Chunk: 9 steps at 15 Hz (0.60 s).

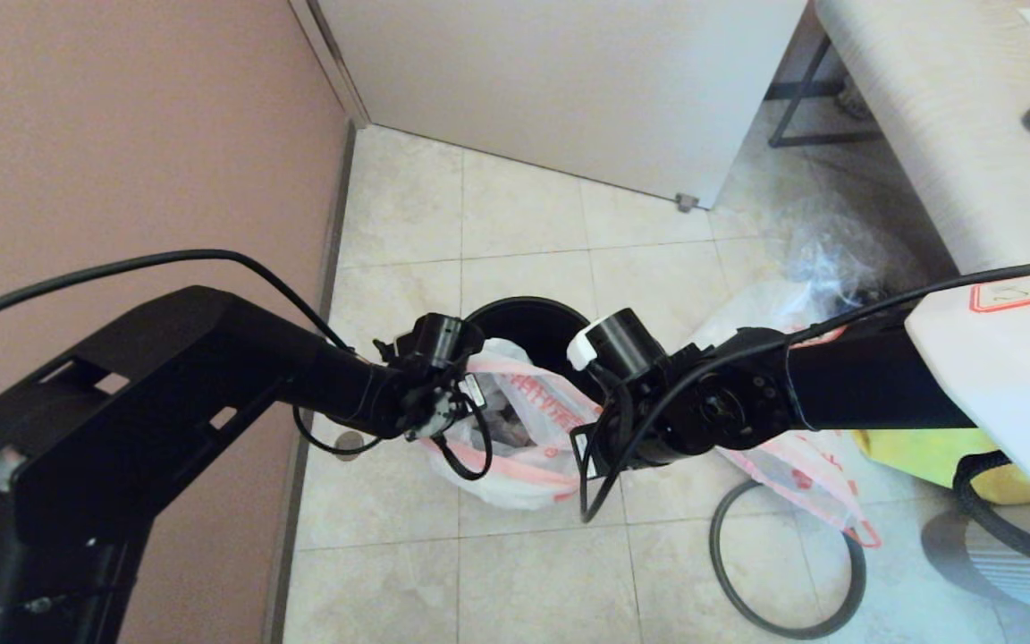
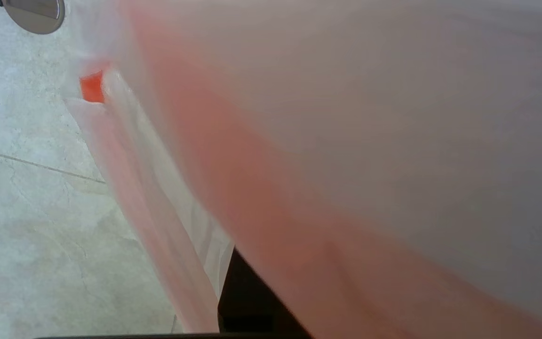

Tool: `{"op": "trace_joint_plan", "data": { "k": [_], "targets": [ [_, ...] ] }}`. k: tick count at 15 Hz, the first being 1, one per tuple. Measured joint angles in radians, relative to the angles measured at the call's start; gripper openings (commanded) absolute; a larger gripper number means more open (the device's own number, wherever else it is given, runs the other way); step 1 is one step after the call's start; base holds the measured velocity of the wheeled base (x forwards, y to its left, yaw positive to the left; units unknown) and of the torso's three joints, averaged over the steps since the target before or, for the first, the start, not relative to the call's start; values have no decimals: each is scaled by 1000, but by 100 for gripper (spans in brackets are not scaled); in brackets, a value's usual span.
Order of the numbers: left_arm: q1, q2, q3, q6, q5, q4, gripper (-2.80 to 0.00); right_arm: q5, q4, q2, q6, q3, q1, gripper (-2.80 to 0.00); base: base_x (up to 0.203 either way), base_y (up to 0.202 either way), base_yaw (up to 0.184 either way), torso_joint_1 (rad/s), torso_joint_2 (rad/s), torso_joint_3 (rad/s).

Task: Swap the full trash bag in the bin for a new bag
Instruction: Put the new garbage bag on the trash can

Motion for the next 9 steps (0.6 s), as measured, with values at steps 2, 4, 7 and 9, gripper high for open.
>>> {"op": "trace_joint_plan", "data": {
  "k": [2, 4, 7, 9],
  "targets": [
    [0, 4, -2, -1, -1, 1, -280, 14, -3, 9, 2, 32, 2, -280, 0, 0, 0, 0, 0, 0],
    [-1, 5, -2, -4, -2, 7, -280, 23, -12, 34, 22, 35, -7, -280, 0, 0, 0, 0, 0, 0],
    [-3, 4, -2, -4, -2, 10, -280, 37, -103, 86, 29, 24, -42, -280, 0, 0, 0, 0, 0, 0],
    [-3, 7, -5, -4, -2, 11, -280, 39, -142, 119, 28, 4, -62, -280, 0, 0, 0, 0, 0, 0]
  ]
}}
